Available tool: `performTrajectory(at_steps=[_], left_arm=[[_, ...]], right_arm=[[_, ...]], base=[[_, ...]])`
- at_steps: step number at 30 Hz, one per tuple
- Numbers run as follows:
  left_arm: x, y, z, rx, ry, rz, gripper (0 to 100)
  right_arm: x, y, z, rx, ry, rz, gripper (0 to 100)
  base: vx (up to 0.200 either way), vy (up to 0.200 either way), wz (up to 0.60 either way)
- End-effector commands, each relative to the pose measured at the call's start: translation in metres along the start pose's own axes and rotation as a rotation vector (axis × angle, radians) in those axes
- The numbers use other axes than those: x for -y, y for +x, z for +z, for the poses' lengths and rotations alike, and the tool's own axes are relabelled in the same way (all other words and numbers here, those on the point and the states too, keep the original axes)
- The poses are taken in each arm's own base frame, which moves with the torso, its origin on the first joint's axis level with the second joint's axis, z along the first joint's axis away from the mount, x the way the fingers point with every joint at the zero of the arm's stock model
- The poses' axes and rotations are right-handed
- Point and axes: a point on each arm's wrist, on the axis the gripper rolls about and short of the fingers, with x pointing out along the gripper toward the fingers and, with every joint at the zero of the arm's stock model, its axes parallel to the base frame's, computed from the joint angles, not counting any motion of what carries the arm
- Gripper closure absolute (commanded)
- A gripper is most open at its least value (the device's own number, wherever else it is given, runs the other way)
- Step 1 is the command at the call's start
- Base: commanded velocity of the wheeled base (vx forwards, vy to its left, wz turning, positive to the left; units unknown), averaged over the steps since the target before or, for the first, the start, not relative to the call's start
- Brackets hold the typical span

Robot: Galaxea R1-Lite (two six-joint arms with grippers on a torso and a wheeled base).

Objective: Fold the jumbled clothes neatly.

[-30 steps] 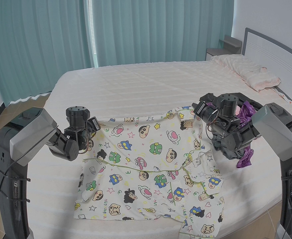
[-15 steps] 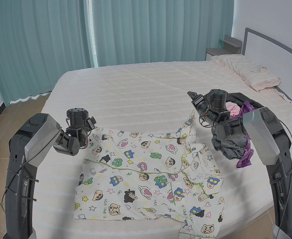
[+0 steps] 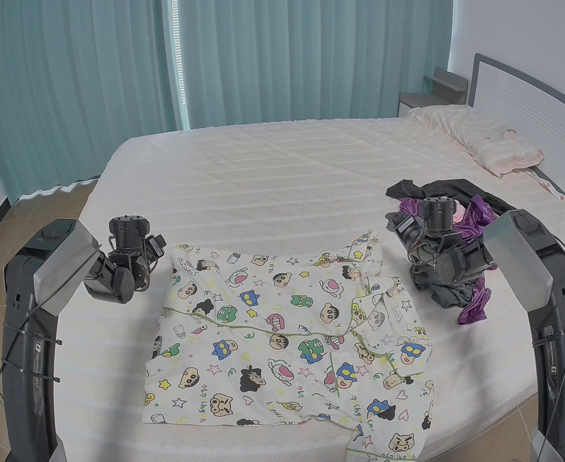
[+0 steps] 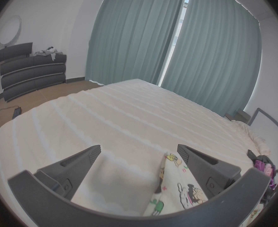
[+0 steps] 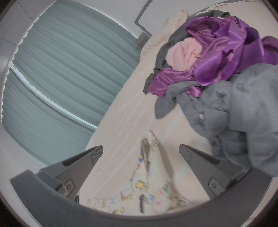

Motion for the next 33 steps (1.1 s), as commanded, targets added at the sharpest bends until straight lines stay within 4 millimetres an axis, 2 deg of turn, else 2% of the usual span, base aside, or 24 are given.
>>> performTrajectory(at_steps=[1, 2, 3, 7, 11, 19, 29, 33], left_arm=[[-0.006, -0.081, 0.029, -0.109, -0.093, -0.142, 0], [-0.007, -0.082, 0.029, -0.111, -0.096, -0.145, 0], [-0.013, -0.099, 0.028, -0.151, -0.124, -0.16, 0], [-0.025, -0.13, 0.024, -0.243, -0.179, -0.195, 0], [-0.031, -0.153, 0.022, -0.323, -0.255, -0.236, 0], [-0.026, -0.17, 0.004, -0.405, -0.319, -0.251, 0], [-0.023, -0.173, -0.001, -0.381, -0.33, -0.298, 0], [-0.023, -0.172, -0.003, -0.385, -0.329, -0.294, 0]], right_arm=[[0.02, -0.074, 0.009, -0.125, -0.099, -0.014, 0], [0.021, -0.075, 0.009, -0.128, -0.101, -0.013, 0], [0.039, -0.088, 0.008, -0.148, -0.123, 0.003, 0], [0.075, -0.111, -0.002, -0.22, -0.234, 0.054, 0], [0.093, -0.119, -0.013, -0.28, -0.308, 0.073, 0], [0.106, -0.109, -0.027, -0.328, -0.375, 0.063, 0], [0.103, -0.074, -0.037, -0.327, -0.415, 0.099, 0], [0.102, -0.071, -0.039, -0.343, -0.415, 0.097, 0]], base=[[0.0, 0.0, 0.0], [0.0, 0.0, 0.0], [0.0, 0.0, 0.0], [0.0, 0.0, 0.0], [0.0, 0.0, 0.0], [0.0, 0.0, 0.0], [0.0, 0.0, 0.0], [0.0, 0.0, 0.0]])
